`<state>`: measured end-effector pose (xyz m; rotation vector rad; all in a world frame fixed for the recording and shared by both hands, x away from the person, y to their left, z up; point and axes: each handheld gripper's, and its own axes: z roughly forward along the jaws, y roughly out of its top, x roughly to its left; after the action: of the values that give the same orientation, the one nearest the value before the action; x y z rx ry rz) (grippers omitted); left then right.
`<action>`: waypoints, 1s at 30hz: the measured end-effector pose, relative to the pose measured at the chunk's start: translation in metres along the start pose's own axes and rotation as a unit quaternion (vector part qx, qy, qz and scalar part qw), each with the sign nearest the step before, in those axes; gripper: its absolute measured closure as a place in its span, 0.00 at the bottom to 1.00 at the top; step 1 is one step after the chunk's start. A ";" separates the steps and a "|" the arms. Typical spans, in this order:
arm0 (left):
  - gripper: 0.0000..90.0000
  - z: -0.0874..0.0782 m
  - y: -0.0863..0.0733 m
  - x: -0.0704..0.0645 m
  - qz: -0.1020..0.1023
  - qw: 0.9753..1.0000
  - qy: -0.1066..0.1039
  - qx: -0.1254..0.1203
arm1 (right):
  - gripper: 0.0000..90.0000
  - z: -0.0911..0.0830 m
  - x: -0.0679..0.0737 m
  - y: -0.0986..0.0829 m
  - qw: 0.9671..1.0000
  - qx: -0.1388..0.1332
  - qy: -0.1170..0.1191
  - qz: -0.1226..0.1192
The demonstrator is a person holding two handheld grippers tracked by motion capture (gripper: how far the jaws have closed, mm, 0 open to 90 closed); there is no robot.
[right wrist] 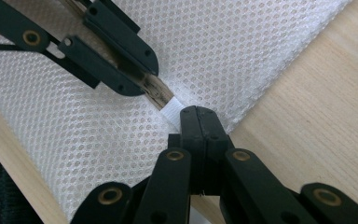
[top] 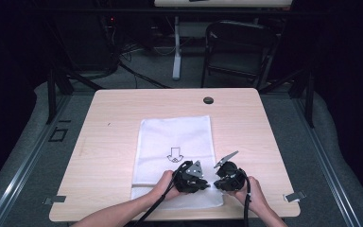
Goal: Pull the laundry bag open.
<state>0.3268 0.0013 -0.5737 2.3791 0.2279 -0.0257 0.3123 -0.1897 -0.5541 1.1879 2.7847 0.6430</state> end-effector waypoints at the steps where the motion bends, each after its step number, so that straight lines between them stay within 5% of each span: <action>1: 0.91 -0.001 -0.001 0.000 -0.002 1.000 0.000 0.000 | 1.00 0.000 0.001 0.000 1.000 -0.003 0.006 0.003; 14: 0.91 0.007 0.005 -0.002 -0.003 1.000 -0.002 -0.006 | 1.00 -0.004 -0.002 -0.003 1.000 0.015 -0.019 0.017; 19: 0.91 0.008 0.004 -0.001 -0.007 1.000 -0.007 -0.009 | 1.00 -0.006 -0.006 -0.002 1.000 0.012 -0.001 0.023; 22: 0.91 0.009 0.004 -0.001 -0.007 1.000 -0.003 -0.014 | 1.00 -0.009 -0.003 0.001 0.999 -0.028 0.006 0.019; 26: 0.91 0.008 0.004 -0.001 -0.004 1.000 -0.007 -0.008 | 1.00 0.000 -0.005 0.002 0.999 -0.014 0.020 0.027; 30: 0.91 0.008 0.005 -0.002 -0.001 1.000 -0.003 -0.004 | 1.00 -0.001 -0.003 0.002 1.000 -0.003 0.007 0.016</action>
<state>0.3264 -0.0078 -0.5757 2.3699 0.2261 -0.0330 0.3154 -0.1912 -0.5533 1.2324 2.7790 0.6662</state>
